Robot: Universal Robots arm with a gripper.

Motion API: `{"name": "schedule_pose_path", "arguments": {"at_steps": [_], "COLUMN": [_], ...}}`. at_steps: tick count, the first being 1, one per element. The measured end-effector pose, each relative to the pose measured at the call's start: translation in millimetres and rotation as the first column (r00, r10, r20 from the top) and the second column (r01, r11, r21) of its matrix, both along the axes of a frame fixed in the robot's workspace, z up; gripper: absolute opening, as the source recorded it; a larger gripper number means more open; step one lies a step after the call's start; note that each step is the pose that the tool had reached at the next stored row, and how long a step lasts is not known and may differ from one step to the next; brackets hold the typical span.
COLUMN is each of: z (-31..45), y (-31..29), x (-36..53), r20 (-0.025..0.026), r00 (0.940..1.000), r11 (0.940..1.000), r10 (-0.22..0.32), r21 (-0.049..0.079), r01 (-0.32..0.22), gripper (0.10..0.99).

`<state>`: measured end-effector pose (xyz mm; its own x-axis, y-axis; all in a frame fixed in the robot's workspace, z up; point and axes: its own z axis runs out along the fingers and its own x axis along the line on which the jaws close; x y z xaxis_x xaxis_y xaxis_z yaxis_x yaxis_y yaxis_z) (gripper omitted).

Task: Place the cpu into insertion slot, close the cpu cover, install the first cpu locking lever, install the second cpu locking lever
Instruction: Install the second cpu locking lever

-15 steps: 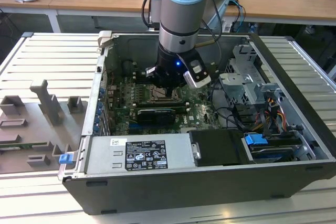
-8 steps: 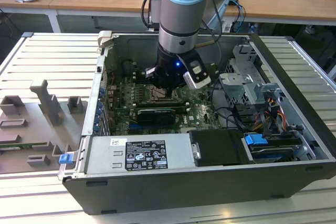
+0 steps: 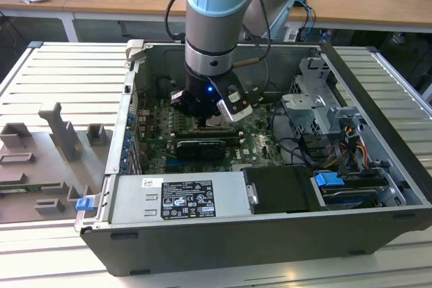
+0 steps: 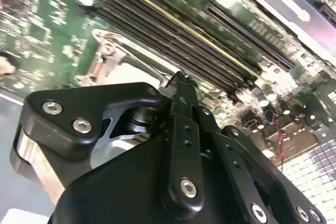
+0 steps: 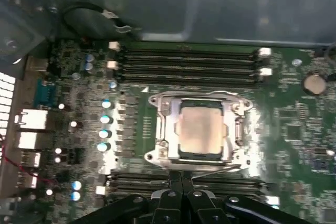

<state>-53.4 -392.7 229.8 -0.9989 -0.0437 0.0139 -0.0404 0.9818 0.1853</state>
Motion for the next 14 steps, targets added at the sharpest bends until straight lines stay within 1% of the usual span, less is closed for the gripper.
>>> {"name": "schedule_pose_path", "arguments": {"at_steps": [2, 3, 5, 6, 10, 13, 14], "z": [-7.5, -11.2, -12.6, -13.2, -15.8, -22.4, -25.1], "y": [0.0, 0.0, -1.2, -2.3, -5.0, -5.1, -5.2], "x": [-6.2, -6.9, -8.2, -9.2, -12.4, -12.9, -13.6], "r20": [-0.0001, 0.0000, -0.0001, 0.0000, 0.0000, -0.0001, 0.0000], "r00": [1.0000, 1.0000, 1.0000, 1.0000, 1.0000, 1.0000, 1.0000], "r11": [1.0000, 1.0000, 0.9999, 0.9996, 0.9977, 0.9974, 0.9970], "r10": [0.000, 0.000, 0.000, 0.000, 0.000, 0.000, 0.000], "r21": [0.000, 0.001, 0.014, 0.027, 0.068, 0.072, 0.077], "r01": [0.000, 0.000, 0.000, 0.000, 0.000, 0.000, 0.000], "gripper": [0.106, 0.106, 0.106, 0.106, 0.106, 0.106, 0.106]}}
